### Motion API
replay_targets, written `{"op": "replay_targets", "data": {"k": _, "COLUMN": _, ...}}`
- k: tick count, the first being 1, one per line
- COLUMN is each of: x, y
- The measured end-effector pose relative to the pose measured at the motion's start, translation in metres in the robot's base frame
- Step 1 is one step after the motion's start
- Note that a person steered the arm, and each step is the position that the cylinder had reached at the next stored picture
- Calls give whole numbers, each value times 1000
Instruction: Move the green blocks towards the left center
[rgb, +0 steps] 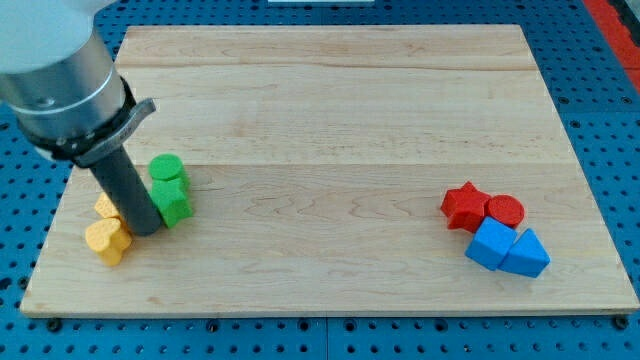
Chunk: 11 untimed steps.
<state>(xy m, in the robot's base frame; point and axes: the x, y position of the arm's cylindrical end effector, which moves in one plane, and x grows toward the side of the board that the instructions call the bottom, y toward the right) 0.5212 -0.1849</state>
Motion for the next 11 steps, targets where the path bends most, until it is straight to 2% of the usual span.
{"op": "replay_targets", "data": {"k": 1, "x": -29, "y": 0}}
{"op": "replay_targets", "data": {"k": 3, "x": -20, "y": 4}}
{"op": "replay_targets", "data": {"k": 5, "x": -63, "y": 25}}
{"op": "replay_targets", "data": {"k": 7, "x": -42, "y": 58}}
{"op": "replay_targets", "data": {"k": 8, "x": -50, "y": 90}}
{"op": "replay_targets", "data": {"k": 11, "x": -118, "y": 45}}
